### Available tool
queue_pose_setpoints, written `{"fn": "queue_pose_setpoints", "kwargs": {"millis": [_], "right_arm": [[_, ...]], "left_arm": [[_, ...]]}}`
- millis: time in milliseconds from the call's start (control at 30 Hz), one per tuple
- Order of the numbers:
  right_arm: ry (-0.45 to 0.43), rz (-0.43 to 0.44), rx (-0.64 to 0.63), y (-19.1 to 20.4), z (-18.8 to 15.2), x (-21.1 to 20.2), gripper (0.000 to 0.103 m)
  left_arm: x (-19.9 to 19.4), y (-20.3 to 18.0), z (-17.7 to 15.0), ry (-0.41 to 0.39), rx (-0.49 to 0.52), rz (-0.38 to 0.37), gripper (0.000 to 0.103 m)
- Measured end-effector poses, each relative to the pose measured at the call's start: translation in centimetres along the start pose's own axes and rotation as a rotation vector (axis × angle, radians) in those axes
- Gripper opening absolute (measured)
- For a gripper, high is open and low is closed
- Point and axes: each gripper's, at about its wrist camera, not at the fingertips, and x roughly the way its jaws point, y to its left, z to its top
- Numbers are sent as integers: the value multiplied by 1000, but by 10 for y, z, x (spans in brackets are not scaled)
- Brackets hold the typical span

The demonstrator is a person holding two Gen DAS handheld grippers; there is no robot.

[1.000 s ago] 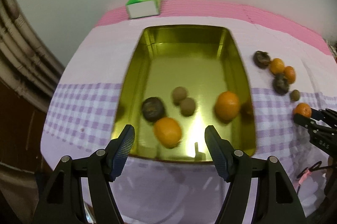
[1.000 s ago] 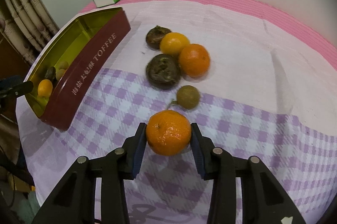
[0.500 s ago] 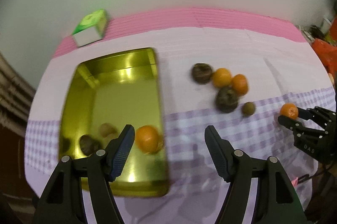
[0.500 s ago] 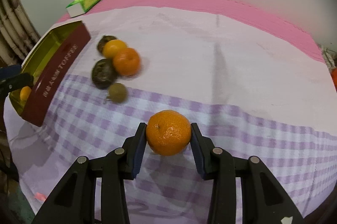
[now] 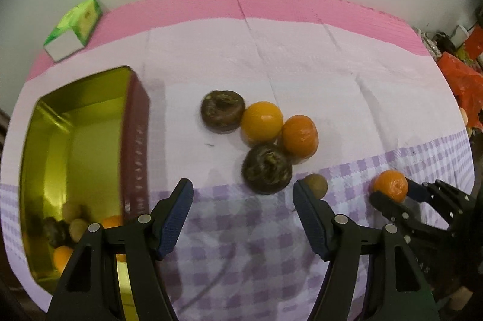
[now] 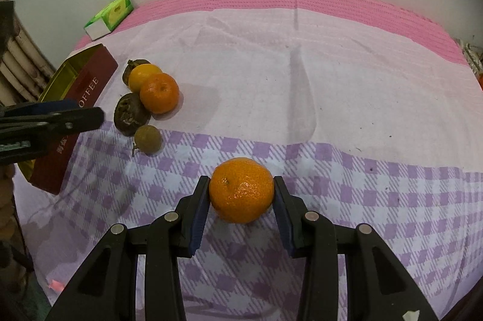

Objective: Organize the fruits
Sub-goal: 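Grasp a dark persimmon with left tool while right tool holds the orange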

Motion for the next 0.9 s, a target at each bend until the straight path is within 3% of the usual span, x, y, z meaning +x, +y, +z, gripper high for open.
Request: {"fn": "queue_pose_setpoints", "kwargs": {"millis": [367, 900], "right_arm": [[1, 21, 19, -7, 2, 1, 38], [2, 30, 27, -8, 4, 1, 38]], "left_arm": [[28, -5, 13, 48, -31, -44, 56], [39, -12, 11, 44, -13, -86, 45]]}}
